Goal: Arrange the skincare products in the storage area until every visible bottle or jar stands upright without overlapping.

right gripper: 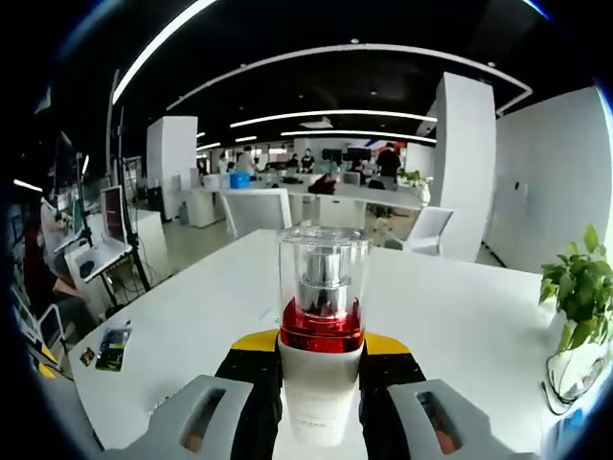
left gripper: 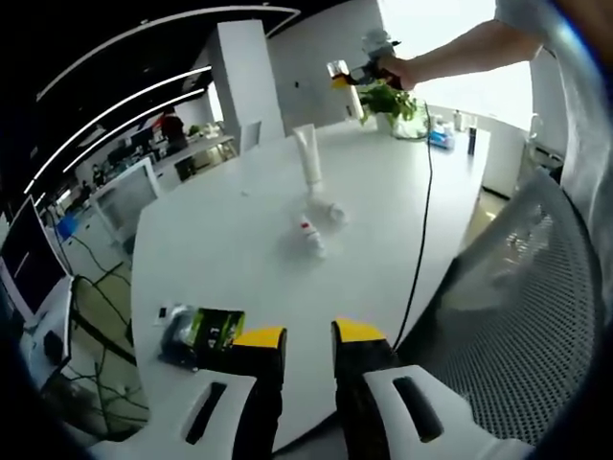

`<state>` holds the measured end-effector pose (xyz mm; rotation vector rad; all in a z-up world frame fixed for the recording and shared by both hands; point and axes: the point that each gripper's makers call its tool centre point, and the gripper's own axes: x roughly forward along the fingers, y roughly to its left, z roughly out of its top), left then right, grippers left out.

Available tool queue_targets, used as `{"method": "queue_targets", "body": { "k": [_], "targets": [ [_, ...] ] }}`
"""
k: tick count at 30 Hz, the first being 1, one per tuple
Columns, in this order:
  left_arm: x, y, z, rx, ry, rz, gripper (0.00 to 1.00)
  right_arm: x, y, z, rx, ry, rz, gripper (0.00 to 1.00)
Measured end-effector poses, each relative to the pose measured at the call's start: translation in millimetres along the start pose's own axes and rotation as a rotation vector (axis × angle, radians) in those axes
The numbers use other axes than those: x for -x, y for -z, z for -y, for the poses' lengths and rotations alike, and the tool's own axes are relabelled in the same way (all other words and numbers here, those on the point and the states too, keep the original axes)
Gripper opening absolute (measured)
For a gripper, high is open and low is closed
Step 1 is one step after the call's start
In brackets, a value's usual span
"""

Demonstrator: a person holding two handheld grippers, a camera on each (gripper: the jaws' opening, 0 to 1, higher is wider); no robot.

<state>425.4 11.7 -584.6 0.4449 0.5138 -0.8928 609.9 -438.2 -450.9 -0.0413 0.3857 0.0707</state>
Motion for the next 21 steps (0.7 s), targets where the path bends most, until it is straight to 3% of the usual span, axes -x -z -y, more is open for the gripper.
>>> {"method": "queue_targets", "body": {
  "k": [21],
  "targets": [
    [0, -0.4, -1.2, 0.004, -0.002, 0.003, 0.16, -23, 46.1, -7, -0.011, -0.009, -0.092, 0.24]
  ]
}}
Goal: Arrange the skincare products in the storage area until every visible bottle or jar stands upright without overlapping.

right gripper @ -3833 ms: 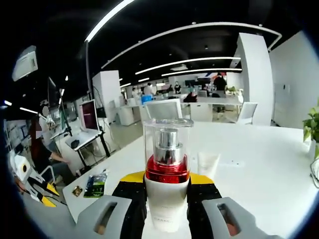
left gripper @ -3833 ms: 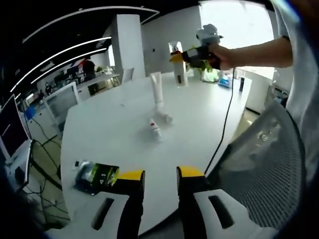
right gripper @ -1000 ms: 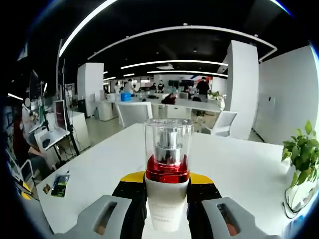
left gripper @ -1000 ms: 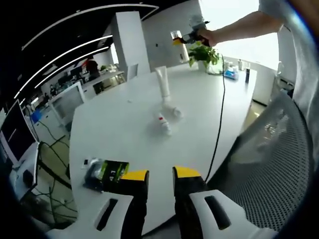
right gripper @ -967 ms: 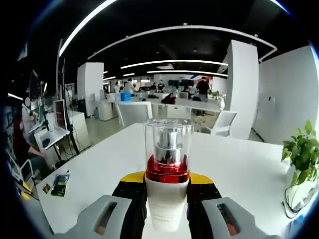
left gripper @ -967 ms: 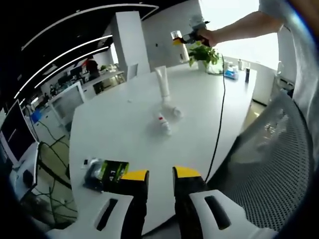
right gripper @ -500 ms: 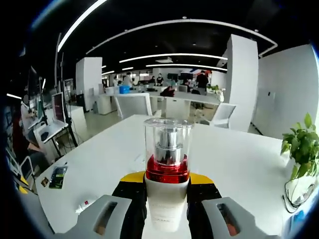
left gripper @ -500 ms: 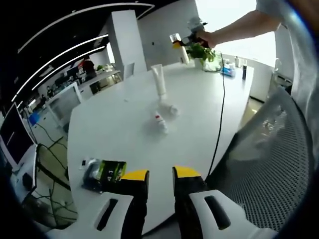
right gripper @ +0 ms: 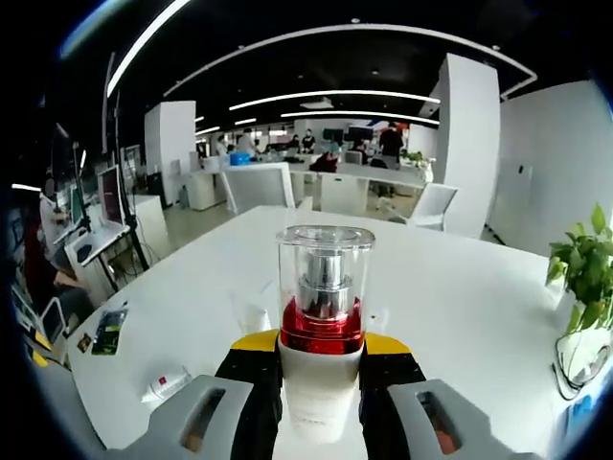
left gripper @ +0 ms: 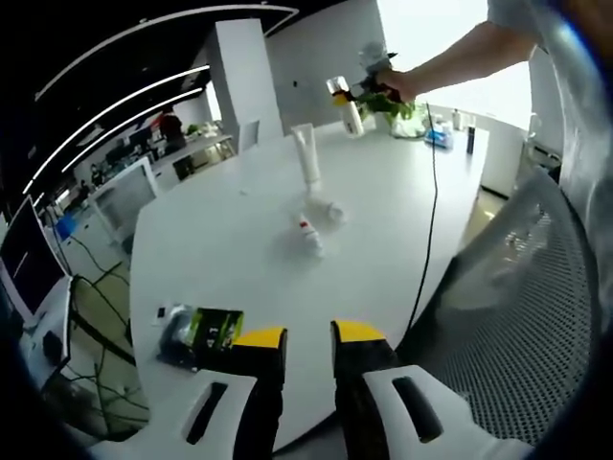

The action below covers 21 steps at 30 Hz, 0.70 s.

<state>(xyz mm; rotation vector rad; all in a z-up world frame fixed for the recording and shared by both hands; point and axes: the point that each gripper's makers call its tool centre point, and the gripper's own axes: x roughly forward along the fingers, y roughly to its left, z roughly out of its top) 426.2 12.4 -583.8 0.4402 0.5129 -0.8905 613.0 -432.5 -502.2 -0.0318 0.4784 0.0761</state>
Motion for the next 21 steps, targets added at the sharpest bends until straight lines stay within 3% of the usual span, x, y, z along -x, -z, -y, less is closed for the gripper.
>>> {"method": "queue_targets", "body": {
  "k": [21],
  "targets": [
    [-2, 2.5, 1.0, -0.009, 0.005, -0.014, 0.16, -29, 37.3, -5, -0.044, -0.004, -0.058, 0.24]
  ]
}}
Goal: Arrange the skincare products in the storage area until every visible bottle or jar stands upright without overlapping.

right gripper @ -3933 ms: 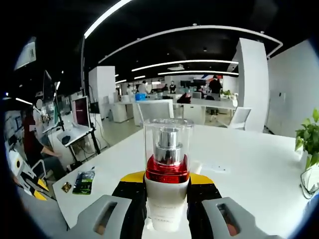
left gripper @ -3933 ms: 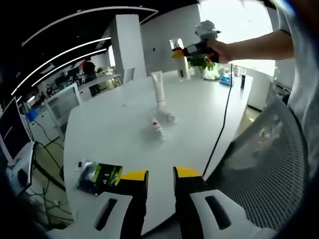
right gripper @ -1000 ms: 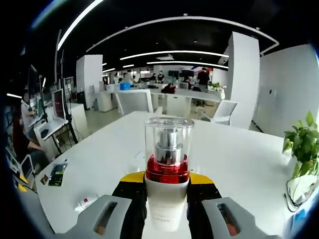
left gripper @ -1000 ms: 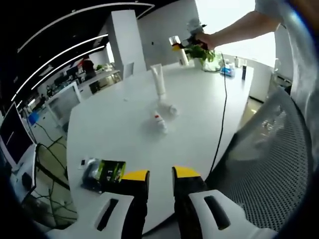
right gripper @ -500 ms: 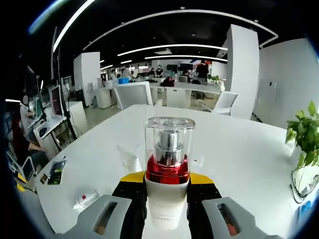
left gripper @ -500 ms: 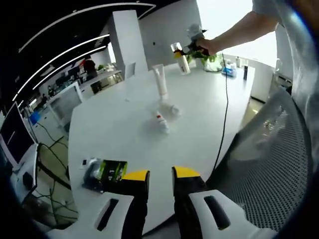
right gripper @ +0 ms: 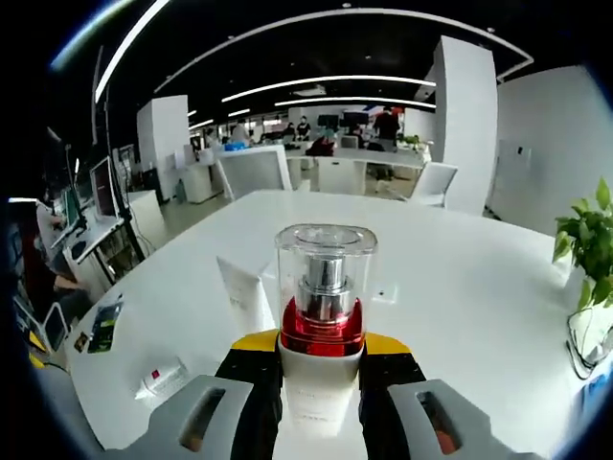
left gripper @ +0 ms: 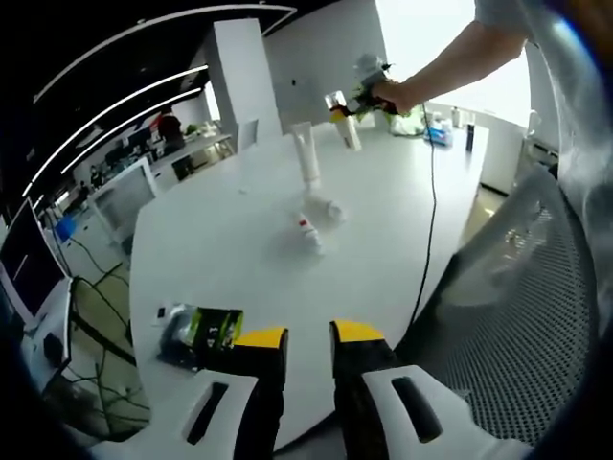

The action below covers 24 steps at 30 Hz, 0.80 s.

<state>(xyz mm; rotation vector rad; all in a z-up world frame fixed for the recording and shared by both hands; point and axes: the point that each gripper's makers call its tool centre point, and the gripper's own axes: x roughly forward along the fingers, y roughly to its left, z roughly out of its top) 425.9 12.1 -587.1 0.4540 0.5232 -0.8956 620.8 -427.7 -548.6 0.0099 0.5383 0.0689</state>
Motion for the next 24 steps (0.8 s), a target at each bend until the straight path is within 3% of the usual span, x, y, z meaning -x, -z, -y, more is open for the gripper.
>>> {"method": "queue_targets", "body": {
  "k": [24],
  "targets": [
    [-1, 3.6, -1.7, 0.005, -0.007, -0.018, 0.15, -31, 21.9, -14, -0.011, -0.02, -0.047, 0.24]
  ]
}}
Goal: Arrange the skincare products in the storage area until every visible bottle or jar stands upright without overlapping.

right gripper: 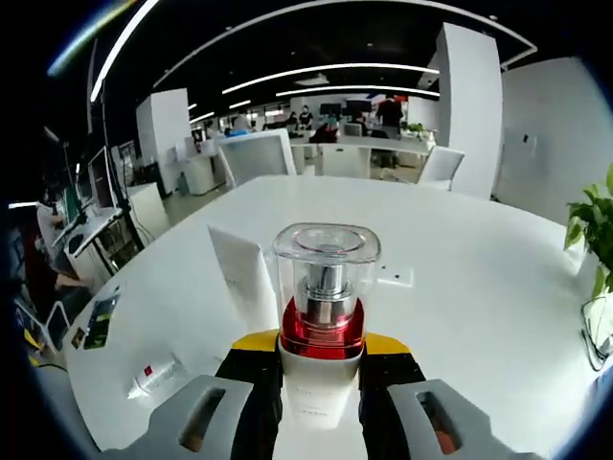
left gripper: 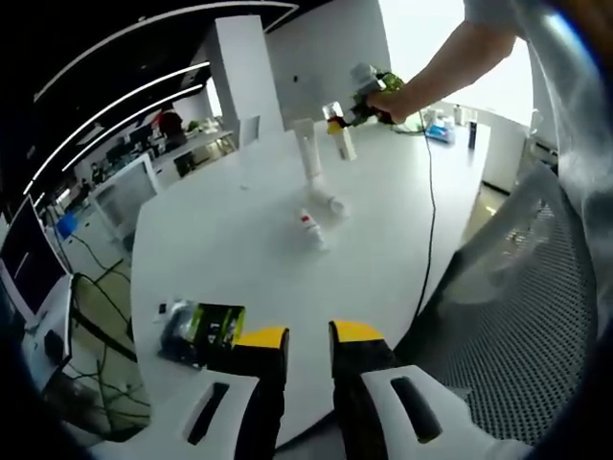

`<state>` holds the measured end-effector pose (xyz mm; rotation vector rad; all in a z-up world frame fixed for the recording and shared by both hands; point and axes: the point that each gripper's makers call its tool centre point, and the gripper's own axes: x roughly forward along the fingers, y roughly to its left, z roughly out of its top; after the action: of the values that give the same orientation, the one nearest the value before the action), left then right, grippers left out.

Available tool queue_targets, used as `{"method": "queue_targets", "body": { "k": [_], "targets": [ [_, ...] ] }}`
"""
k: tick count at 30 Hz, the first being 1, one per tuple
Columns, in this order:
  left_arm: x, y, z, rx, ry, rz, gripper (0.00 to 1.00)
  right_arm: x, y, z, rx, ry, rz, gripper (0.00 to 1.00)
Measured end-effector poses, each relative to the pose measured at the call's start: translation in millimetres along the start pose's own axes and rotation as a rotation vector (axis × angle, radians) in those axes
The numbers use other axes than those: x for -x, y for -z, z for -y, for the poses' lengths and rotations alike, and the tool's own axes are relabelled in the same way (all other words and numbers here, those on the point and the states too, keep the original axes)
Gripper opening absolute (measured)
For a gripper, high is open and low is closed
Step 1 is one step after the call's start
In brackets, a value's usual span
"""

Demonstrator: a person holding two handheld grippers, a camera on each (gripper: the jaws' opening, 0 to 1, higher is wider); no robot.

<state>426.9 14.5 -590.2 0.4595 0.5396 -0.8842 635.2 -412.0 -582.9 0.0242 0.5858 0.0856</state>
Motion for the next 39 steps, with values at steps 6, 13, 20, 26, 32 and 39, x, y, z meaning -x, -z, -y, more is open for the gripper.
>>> {"method": "queue_targets", "body": {
  "k": [6, 13, 20, 26, 32, 39],
  "targets": [
    [-1, 2.5, 0.5, 0.003, 0.002, -0.013, 0.15, -6, 2.7, 3, -0.003, -0.002, -0.003, 0.24],
    [-2, 5.5, 0.7, 0.007, 0.003, -0.029, 0.15, -16, 8.2, 5, -0.005, -0.008, -0.013, 0.24],
    [-3, 8.9, 0.7, 0.01, 0.004, -0.045, 0.15, -24, 10.4, 6, 0.003, -0.013, -0.018, 0.24],
    [-5, 11.7, 1.6, 0.01, 0.009, -0.059, 0.15, -29, 11.6, 11, 0.0, -0.006, -0.019, 0.24],
    [-5, 13.1, 2.0, 0.01, 0.011, -0.067, 0.15, -33, 12.6, 11, -0.003, -0.004, -0.019, 0.24],
    [-6, 14.7, 2.4, 0.01, 0.014, -0.075, 0.15, -38, 13.6, 9, 0.004, -0.005, -0.013, 0.24]
  ]
}}
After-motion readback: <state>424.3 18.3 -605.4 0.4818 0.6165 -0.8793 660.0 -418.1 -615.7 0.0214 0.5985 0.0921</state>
